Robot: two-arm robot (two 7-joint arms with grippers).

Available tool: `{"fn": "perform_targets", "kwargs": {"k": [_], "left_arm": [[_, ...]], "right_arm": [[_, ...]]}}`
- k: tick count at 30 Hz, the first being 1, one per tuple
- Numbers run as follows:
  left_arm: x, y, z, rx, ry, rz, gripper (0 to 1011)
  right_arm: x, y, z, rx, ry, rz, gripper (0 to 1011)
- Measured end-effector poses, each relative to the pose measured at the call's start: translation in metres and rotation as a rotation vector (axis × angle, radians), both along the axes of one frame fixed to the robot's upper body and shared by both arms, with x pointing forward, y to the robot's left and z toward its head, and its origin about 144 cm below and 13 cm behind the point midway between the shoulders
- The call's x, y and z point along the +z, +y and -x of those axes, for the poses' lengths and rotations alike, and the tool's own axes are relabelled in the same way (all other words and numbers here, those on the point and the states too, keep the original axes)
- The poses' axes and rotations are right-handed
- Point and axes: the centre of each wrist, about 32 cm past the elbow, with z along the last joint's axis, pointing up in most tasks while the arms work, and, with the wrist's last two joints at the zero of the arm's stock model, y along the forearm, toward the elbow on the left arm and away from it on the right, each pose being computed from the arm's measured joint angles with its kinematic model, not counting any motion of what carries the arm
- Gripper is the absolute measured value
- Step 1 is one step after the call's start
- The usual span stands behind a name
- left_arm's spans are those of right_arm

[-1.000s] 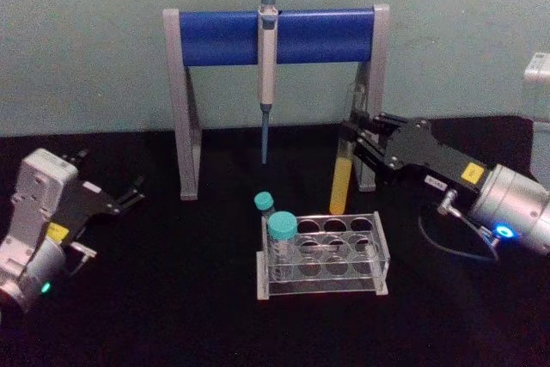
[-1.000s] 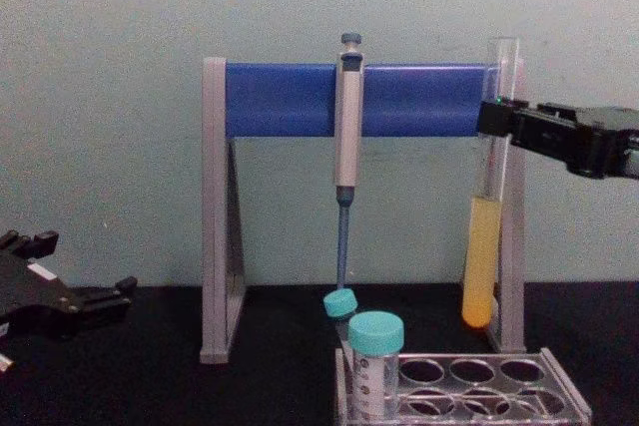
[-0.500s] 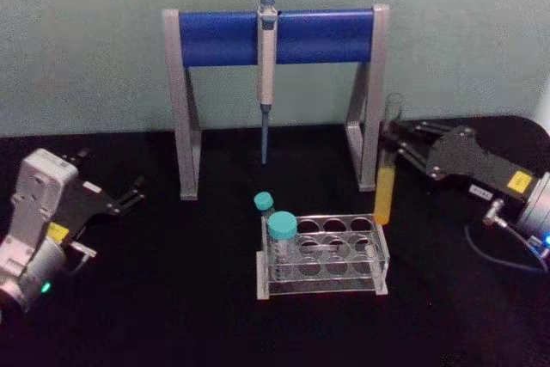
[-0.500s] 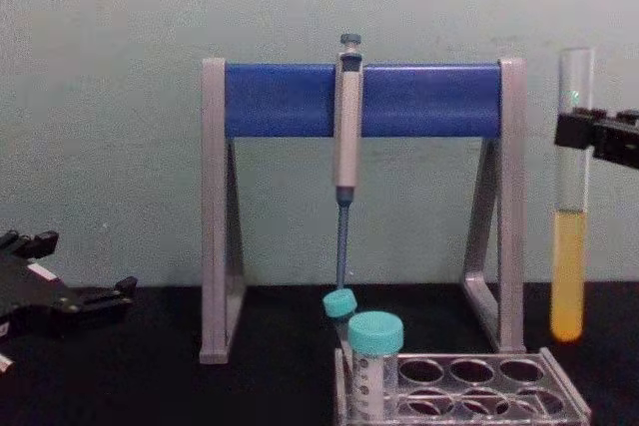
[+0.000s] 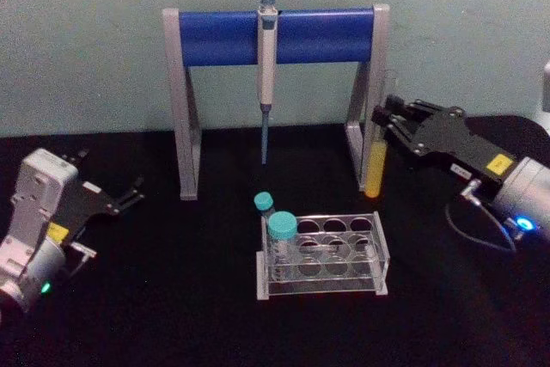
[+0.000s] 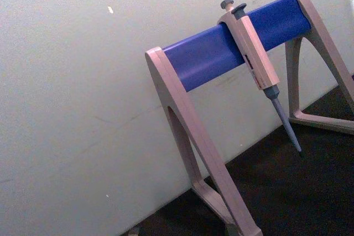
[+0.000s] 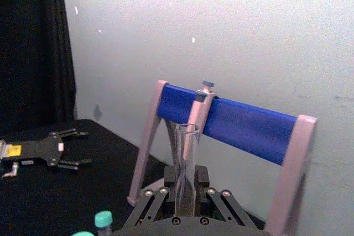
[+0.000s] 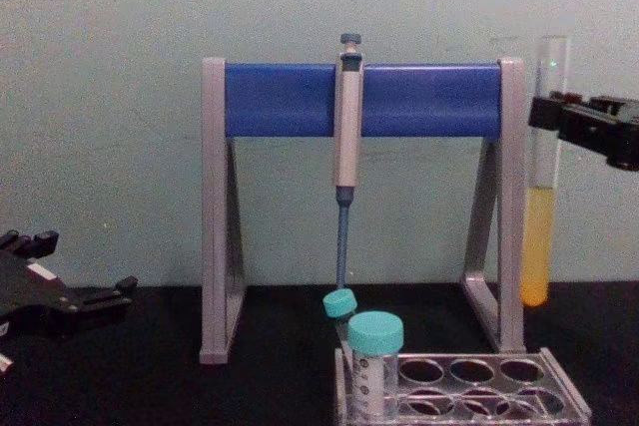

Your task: Pick up the test tube from the test tube rack, shake it, then place it back into the test tube rack.

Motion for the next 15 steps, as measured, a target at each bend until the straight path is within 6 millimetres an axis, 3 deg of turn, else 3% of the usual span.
{"fn": "perform_targets", "kwargs": {"k": [15], "left_arm": [[0.0000, 0.0000, 0.0000, 0.000, 0.000, 0.000, 1001]], "right_arm": [[-0.0031, 0.0074, -0.0040, 0.100, 0.009, 0.009, 228]]}}
